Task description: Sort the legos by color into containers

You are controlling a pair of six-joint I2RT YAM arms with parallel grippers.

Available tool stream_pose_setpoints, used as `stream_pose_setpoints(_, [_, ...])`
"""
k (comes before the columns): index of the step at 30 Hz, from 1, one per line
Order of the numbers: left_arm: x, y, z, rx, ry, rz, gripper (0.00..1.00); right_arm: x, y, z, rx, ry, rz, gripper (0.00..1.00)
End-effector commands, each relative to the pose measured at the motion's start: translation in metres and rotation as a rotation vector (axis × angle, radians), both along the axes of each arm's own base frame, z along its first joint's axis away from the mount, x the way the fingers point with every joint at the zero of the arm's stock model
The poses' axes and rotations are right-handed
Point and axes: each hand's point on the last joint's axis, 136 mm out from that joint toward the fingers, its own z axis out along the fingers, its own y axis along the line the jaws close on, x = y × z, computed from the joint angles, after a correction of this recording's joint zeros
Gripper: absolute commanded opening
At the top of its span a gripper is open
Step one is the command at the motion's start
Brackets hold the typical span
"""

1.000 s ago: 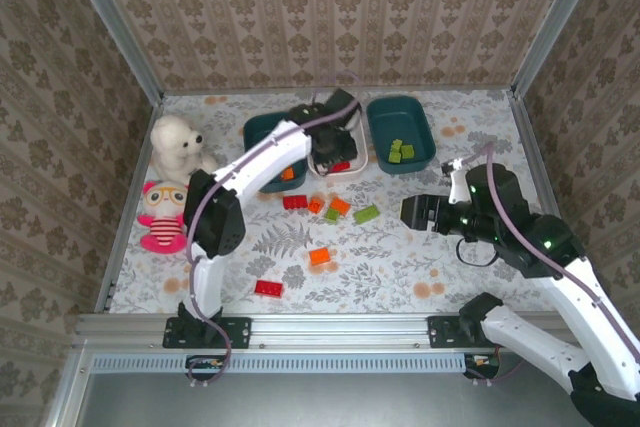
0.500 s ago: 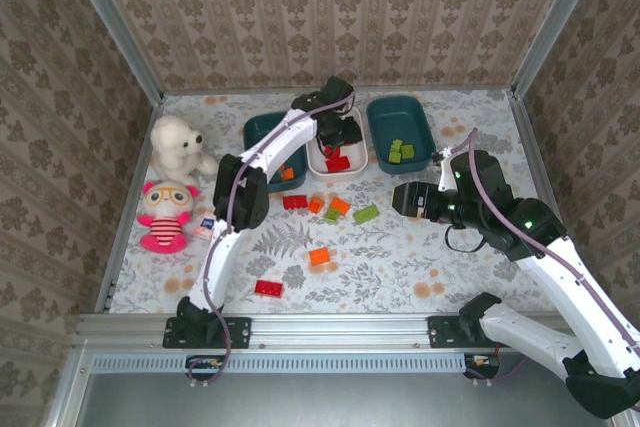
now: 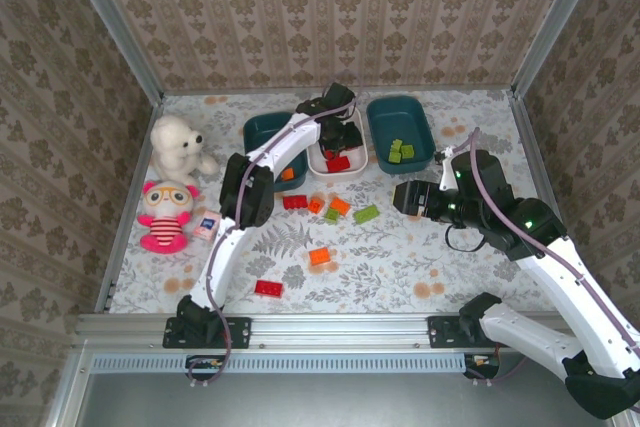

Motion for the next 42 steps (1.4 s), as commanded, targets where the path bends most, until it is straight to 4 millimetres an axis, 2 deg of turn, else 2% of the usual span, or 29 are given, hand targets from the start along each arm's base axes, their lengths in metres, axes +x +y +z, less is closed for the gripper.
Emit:
stream_pose_setpoints(1, [0.006,0.008,0.000,0.027,0.004,0.025,0.35,0.003,-0.002,0.003,0.005,-0.009,-0.015,0.80])
stream_pose_setpoints(6, [0.001,0.011,-0.003,0.043,0.025,0.027,0.40,0.006,0.000,0.003,0.010,-0.006,-0.005,0.80])
stream_pose_setpoints(9, [0.002,0.008,0.009,0.022,0.006,0.017,0.46,0.007,0.001,0.004,0.012,-0.008,0.002,0.80])
stream_pose_setpoints(15, [0.006,0.005,0.053,-0.026,-0.057,0.016,0.61,0.008,0.003,0.007,0.008,-0.013,0.013,0.80])
stream_pose_setpoints(21, [0.006,0.016,0.113,-0.053,-0.154,0.050,0.69,0.009,0.001,0.013,-0.011,-0.032,0.022,0.80])
stream_pose_setpoints(26, [-0.002,0.044,0.172,-0.071,-0.267,0.103,0.73,0.011,0.003,0.014,-0.021,-0.035,0.033,0.80])
stream_pose_setpoints(29, [-0.016,0.066,0.192,-0.062,-0.298,0.122,0.73,0.013,0.003,0.012,-0.028,-0.034,0.035,0.80])
stream_pose_setpoints(32, [-0.038,0.087,0.200,-0.046,-0.308,0.125,0.73,0.015,0.007,0.009,-0.030,-0.023,0.046,0.79])
stream_pose_setpoints(37, [-0.084,0.130,0.193,-0.015,-0.294,0.168,0.73,0.018,0.019,0.005,-0.043,-0.012,0.090,0.79])
stream_pose_setpoints(42, [-0.139,0.191,0.180,0.042,-0.276,0.265,0.73,0.020,0.049,-0.002,-0.092,-0.012,0.196,0.79])
